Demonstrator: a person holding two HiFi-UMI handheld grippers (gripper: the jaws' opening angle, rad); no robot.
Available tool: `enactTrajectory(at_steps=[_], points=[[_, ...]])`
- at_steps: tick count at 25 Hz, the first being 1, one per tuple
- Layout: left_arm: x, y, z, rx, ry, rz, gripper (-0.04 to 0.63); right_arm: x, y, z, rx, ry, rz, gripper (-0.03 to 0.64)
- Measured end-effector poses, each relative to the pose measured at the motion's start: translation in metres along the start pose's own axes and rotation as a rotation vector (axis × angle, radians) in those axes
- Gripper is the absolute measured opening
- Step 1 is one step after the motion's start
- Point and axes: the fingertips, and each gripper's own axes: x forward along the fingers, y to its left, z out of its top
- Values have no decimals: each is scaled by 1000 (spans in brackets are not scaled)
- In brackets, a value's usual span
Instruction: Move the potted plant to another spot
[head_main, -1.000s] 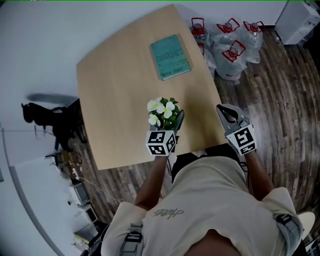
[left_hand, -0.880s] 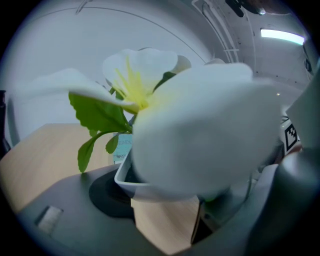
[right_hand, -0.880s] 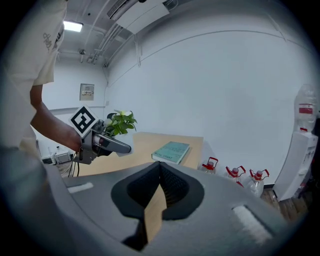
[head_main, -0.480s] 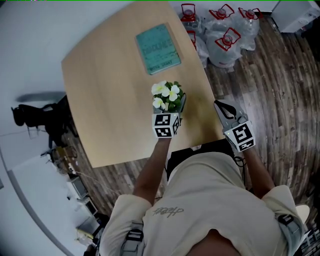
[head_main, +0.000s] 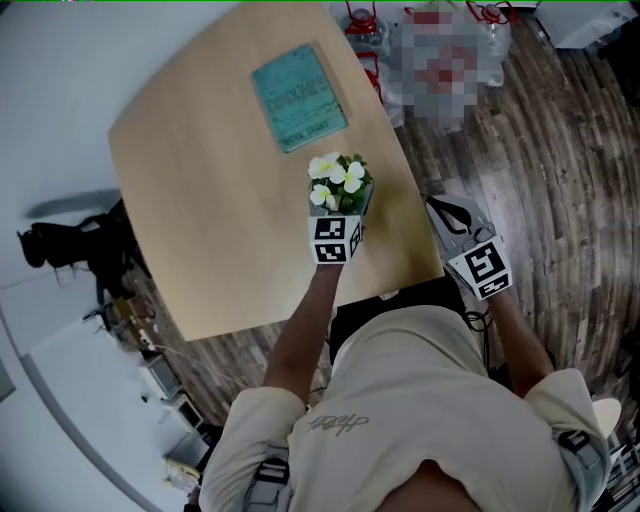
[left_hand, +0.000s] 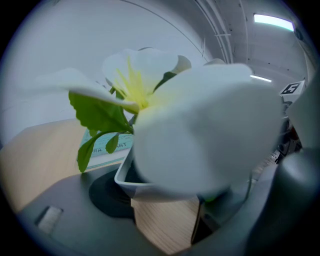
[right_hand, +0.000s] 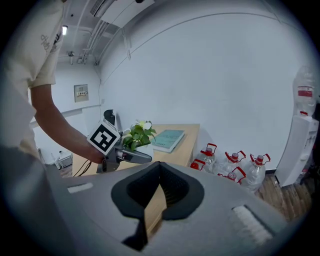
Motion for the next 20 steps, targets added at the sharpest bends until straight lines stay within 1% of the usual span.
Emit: enactTrajectory(at_steps=[4,10,20], points=[[15,-3,-9,16,18,-7,359,-8,-7,-9,18,13,-18,3],[30,-6,-19,20,39,-11,359,-21,-13,-28,44,49,-31,3],[40,-3,-33,30,49,24,359,-21,-16,-27,46,51,-23,3]])
